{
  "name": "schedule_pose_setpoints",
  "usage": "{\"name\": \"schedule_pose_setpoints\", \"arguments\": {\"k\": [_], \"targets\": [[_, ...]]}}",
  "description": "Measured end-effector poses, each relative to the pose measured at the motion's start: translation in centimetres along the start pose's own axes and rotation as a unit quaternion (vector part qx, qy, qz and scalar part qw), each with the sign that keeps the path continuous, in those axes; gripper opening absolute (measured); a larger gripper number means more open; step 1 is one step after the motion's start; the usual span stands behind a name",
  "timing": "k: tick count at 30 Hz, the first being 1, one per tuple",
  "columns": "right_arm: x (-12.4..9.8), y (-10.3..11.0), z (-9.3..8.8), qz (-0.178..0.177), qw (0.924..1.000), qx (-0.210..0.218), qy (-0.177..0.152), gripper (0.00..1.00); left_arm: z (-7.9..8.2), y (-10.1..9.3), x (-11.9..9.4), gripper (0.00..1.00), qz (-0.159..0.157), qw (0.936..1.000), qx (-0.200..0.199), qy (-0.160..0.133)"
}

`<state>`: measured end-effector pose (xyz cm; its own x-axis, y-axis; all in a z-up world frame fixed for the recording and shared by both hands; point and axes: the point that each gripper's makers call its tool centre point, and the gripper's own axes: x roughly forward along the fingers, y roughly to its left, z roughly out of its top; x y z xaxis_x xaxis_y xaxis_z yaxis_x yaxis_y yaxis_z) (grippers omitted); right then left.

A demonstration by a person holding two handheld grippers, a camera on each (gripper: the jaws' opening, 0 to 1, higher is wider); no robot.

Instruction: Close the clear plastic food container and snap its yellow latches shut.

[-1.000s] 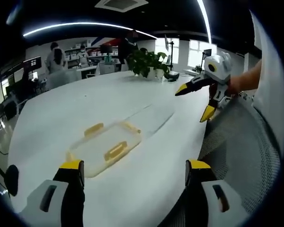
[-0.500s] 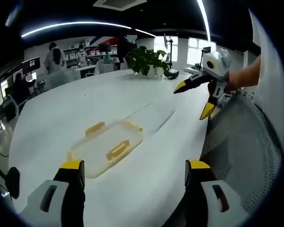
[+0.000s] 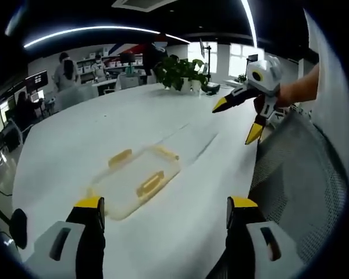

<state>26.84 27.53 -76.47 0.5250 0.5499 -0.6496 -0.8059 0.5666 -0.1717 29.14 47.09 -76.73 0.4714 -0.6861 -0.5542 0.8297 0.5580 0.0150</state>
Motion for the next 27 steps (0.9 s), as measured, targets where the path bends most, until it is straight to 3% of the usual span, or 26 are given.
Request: {"name": "schedule_pose_setpoints", "arguments": {"k": [27], "targets": [[1.7, -0.3, 0.6, 0.017, 0.9994, -0.019, 0.022, 0.68, -0.6, 1.5, 0.9, 0.85, -0.015, 0.9998, 0.009, 0.005]]}}
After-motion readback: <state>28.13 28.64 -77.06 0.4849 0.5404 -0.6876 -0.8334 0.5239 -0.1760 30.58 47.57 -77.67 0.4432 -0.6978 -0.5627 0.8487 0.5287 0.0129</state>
